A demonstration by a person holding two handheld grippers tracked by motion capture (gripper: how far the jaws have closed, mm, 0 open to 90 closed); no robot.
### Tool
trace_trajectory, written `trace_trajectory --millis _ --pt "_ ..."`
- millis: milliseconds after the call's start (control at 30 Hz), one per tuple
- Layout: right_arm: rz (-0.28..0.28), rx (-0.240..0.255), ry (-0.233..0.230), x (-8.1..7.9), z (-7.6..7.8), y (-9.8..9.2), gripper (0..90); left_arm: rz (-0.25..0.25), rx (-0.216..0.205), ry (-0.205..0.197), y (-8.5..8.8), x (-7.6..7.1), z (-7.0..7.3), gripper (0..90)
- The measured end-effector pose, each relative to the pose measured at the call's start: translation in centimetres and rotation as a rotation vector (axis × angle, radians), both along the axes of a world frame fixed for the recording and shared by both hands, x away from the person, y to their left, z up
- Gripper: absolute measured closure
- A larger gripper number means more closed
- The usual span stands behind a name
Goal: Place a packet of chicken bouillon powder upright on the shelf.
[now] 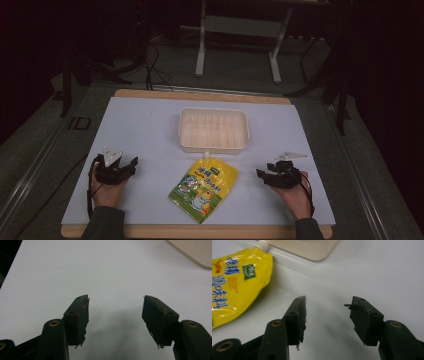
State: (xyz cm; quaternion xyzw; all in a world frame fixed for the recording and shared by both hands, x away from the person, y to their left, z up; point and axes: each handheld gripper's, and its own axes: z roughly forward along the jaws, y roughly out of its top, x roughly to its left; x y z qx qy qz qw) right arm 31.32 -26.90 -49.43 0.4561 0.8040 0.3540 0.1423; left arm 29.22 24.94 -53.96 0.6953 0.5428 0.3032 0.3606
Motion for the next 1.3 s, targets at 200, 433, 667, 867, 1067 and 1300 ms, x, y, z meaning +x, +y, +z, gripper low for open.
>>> trace_trajectory --millis 200,433,667,867,1067,1300 --pt "0.075 0.025 0.026 0.3 0.0 1.3 41.9 0.003 0.008 -0.005 -0.1 0.0 0.0 37.9" --pt "0.129 0.052 0.039 0.4 0.3 2.7 39.5 0.003 0.016 -0.005 -0.2 0.0 0.0 37.9" --pt "0.173 0.060 0.058 0.6 0.3 4.0 38.2 0.004 0.020 -0.003 -0.2 0.0 0.0 37.9" --pt "0.204 0.047 0.062 0.6 0.2 5.1 37.7 0.003 0.023 -0.002 -0.2 0.0 0.0 37.9" --pt "0.231 0.031 0.077 0.8 -0.5 6.3 37.5 0.002 0.024 -0.002 -0.2 0.0 0.0 37.9" --pt "0.250 0.030 0.099 1.2 -1.0 7.4 37.6 0.000 0.025 -0.004 -0.2 0.0 0.0 37.9"
